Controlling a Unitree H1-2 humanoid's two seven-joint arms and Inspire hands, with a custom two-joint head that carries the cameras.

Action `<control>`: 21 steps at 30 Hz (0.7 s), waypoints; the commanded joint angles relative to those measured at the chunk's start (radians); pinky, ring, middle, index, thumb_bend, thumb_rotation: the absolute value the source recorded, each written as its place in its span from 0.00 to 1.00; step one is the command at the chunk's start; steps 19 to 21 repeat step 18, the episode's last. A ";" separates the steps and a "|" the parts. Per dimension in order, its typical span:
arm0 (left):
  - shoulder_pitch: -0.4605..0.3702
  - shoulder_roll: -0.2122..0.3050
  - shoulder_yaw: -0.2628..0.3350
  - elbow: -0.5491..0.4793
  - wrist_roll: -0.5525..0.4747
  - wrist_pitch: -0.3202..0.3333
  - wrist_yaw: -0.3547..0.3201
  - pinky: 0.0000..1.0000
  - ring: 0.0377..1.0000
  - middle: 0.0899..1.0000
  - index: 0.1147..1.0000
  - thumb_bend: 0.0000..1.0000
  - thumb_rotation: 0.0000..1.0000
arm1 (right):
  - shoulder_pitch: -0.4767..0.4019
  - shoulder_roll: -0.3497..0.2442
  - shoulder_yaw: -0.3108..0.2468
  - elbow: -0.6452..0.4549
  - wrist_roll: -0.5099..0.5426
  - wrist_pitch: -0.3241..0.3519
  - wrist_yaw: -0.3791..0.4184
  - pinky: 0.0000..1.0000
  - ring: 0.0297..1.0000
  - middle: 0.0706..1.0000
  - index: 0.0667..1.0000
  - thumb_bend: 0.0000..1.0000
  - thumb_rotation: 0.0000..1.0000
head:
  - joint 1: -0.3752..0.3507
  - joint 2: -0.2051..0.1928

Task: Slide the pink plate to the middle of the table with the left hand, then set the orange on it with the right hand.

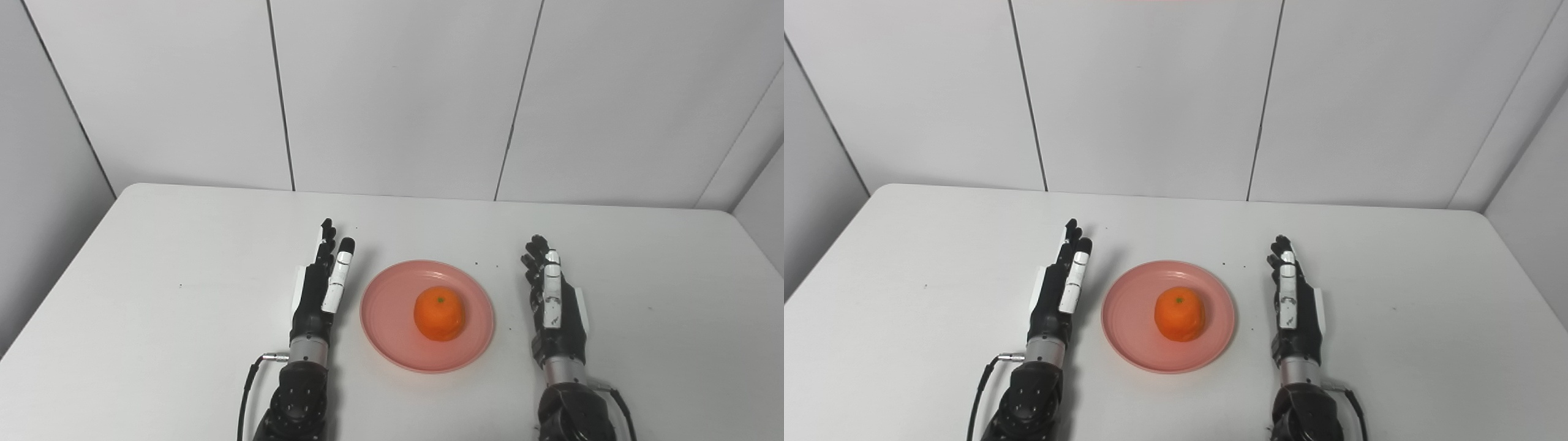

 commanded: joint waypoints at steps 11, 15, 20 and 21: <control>0.019 -0.002 0.015 -0.004 -0.022 0.104 -0.008 1.00 1.00 1.00 1.00 0.81 1.00 | 0.016 0.009 0.002 0.011 0.000 0.030 0.006 0.99 0.93 0.92 0.90 0.80 1.00 | -0.003 0.000; 0.021 -0.005 0.018 -0.001 -0.030 0.103 -0.009 1.00 1.00 1.00 1.00 0.81 1.00 | 0.017 0.012 0.001 0.007 0.004 0.033 0.006 0.99 0.93 0.92 0.90 0.80 1.00 | -0.003 0.001; 0.022 -0.007 0.020 -0.002 -0.033 0.106 -0.010 1.00 1.00 1.00 1.00 0.81 1.00 | 0.017 0.014 -0.004 0.007 0.018 0.041 0.010 1.00 0.93 0.92 0.90 0.81 1.00 | -0.003 0.001; 0.022 -0.007 0.020 -0.002 -0.033 0.106 -0.010 1.00 1.00 1.00 1.00 0.81 1.00 | 0.017 0.014 -0.004 0.007 0.018 0.041 0.010 1.00 0.93 0.92 0.90 0.81 1.00 | -0.003 0.001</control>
